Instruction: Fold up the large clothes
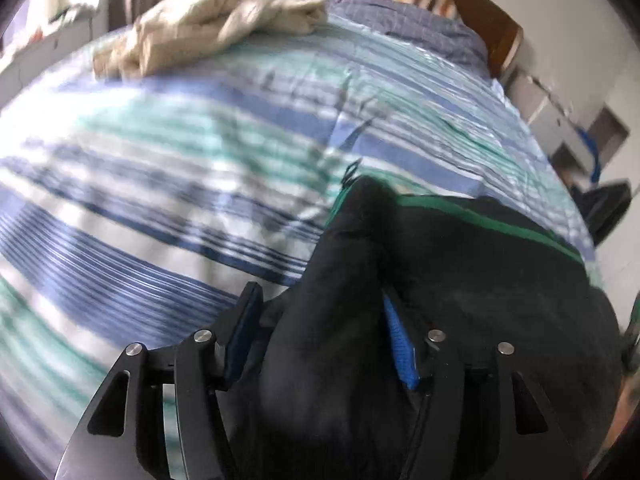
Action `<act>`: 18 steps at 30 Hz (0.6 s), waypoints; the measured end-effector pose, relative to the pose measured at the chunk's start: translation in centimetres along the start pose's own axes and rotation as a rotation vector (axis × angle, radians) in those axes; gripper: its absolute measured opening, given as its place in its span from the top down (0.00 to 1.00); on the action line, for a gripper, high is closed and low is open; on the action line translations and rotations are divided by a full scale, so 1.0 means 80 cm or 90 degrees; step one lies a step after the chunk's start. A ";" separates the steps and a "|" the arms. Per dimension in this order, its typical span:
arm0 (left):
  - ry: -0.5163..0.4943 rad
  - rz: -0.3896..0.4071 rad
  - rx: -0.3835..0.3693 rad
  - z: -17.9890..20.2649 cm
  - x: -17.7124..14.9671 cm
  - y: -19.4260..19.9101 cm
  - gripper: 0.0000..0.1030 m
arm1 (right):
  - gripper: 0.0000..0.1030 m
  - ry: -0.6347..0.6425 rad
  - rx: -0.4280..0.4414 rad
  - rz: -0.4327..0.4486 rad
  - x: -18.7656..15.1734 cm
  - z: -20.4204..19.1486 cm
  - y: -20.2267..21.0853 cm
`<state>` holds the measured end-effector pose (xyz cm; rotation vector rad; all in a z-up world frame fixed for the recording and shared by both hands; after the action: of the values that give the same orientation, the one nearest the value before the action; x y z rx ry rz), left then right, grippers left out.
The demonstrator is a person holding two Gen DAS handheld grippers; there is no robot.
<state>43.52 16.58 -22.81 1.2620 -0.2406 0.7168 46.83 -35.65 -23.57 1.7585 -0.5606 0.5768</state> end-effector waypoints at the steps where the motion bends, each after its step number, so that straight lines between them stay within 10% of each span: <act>1: -0.011 0.018 -0.012 0.008 0.006 0.022 0.40 | 0.60 -0.007 0.007 0.003 0.003 0.002 0.009; 6: -0.068 0.099 -0.101 0.090 0.032 0.125 0.18 | 0.56 0.012 0.024 0.072 0.044 -0.009 0.092; 12: -0.128 -0.037 -0.263 0.246 -0.010 0.084 0.14 | 0.55 0.097 0.150 0.060 0.061 -0.092 0.101; 18: -0.125 -0.100 -0.127 0.252 -0.038 -0.054 0.16 | 0.56 0.006 0.123 -0.040 0.009 -0.042 0.000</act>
<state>48.18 -3.68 -21.49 1.1464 -0.3598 0.4234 47.03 -32.48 -22.32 1.9471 -0.4539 0.6116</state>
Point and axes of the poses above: each gripper's, at about its wrist camera, not at the fingertips, and y roughly against the way its jaws point, z to its right, x to its top, the point moved 9 cm from there along -y, roughly the way its jaws point, and after that the axes turned 7 degrees about y, right-handed, at the moved point
